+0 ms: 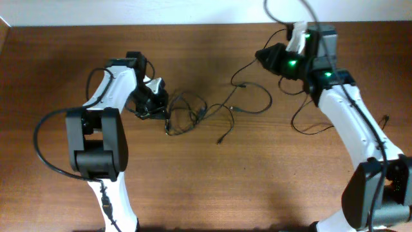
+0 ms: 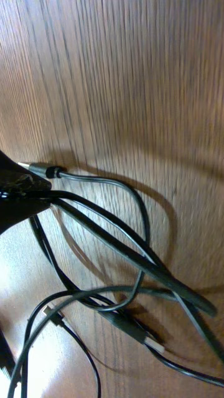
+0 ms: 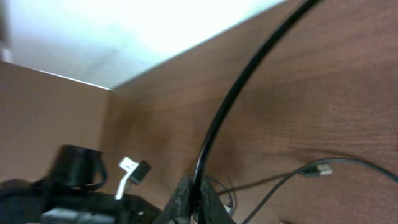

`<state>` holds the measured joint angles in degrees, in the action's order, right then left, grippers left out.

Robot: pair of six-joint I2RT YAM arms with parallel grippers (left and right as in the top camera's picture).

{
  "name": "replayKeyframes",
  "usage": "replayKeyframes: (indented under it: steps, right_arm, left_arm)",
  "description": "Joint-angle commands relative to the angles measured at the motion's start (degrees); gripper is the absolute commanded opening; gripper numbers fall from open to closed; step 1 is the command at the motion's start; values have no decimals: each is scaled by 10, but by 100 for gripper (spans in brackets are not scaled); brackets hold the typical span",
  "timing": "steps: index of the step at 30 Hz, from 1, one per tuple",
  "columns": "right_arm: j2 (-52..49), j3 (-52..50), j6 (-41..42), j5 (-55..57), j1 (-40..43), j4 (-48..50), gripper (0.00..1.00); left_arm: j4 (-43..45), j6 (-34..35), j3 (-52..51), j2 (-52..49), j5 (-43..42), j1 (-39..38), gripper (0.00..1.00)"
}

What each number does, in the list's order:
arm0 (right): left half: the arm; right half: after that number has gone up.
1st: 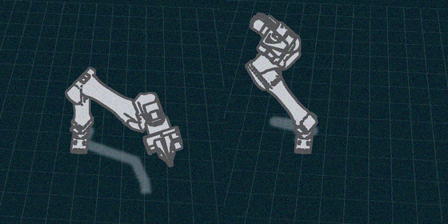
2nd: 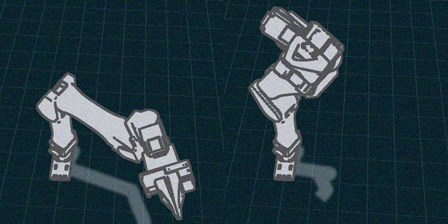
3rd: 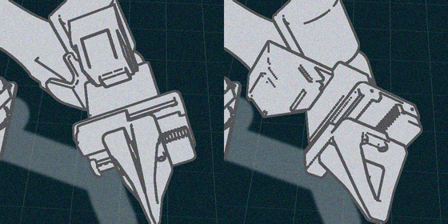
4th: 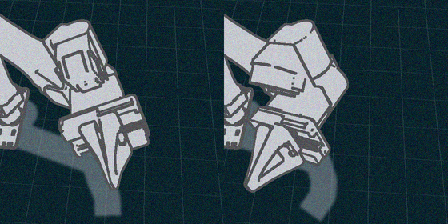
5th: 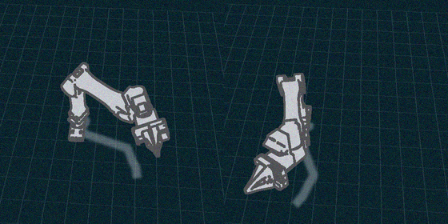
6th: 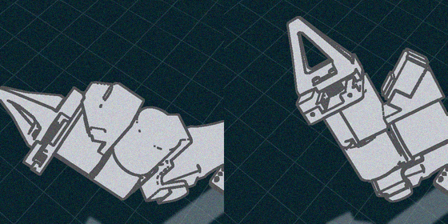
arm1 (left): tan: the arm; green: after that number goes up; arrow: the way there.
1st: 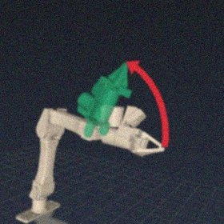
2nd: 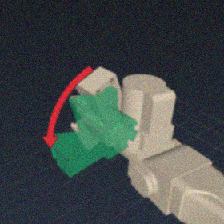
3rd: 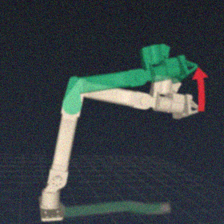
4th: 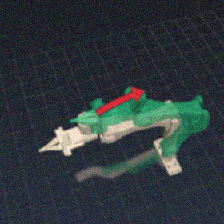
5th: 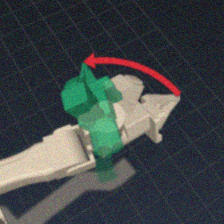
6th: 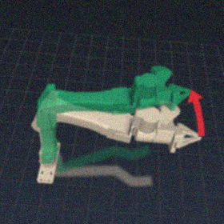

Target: Untangle cables

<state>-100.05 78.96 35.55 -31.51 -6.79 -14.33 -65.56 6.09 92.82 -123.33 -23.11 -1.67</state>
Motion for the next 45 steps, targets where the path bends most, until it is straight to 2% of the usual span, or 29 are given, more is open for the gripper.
replayKeyframes:
  steps: [1,3,4,7,9,12,15,17,19,21,23,25,27,31,32,34,35,36,37,40,45]
  right_arm:
    - [-24,4,-22,107,-26,12,4]
    - [-25,5,-21,87,-19,76,4]
    - [-24,5,-7,30,-9,141,4]
    - [-24,5,90,-101,18,336,4]
    - [-24,5,132,-142,40,378,4]
    - [-24,5,160,-285,107,326,4]
    - [-24,5,154,-400,185,200,4]
    - [-24,5,103,-452,237,102,4]
    - [-24,5,-7,-482,292,-21,4]
    - [-24,4,-120,-462,334,-147,4]
    - [-24,4,-188,-396,362,-259,4]
    - [-24,4,-254,-229,386,-378,4]
    - [-24,4,-263,-25,396,-443,4]
    - [-24,4,-239,144,396,-467,4]
    - [-24,4,-230,172,396,-470,9]
    - [-24,4,-228,206,396,-477,70]
    - [-24,4,-228,206,395,-479,85]
    - [-24,3,-226,206,393,-480,96]
    - [-24,3,-226,206,389,-484,99]
    - [-24,1,-226,206,360,-495,99]
    - [-24,-5,-230,206,256,-502,99]
  left_arm:
    - [3,-7,-1,15,-10,-32,0]
    - [4,-12,-1,15,-10,-44,0]
    - [4,-21,-1,15,-10,-47,0]
    - [4,-31,-1,15,-10,-50,0]
    - [4,-31,-1,15,-10,-50,2]
    - [4,-31,-1,15,1,-50,4]
    - [4,-31,-1,15,5,-50,4]
    - [4,-31,-1,15,5,-50,4]
    - [4,-31,-1,15,5,-50,5]
    - [4,-31,-1,15,5,-50,6]
    - [4,-31,-1,15,5,-50,6]
    - [4,-31,-1,15,5,-50,7]
    - [4,-31,-1,15,5,-50,8]
    - [4,-31,-1,15,5,-50,8]
    - [4,-31,-1,15,5,-50,8]
    - [4,-31,-1,15,5,-50,8]
    - [4,-31,-1,15,5,-50,8]
    - [4,-31,-1,15,5,-50,8]
    - [4,-31,-1,15,5,-50,9]
    - [4,-31,-1,15,5,-50,9]
    - [4,-31,-1,15,5,-50,11]
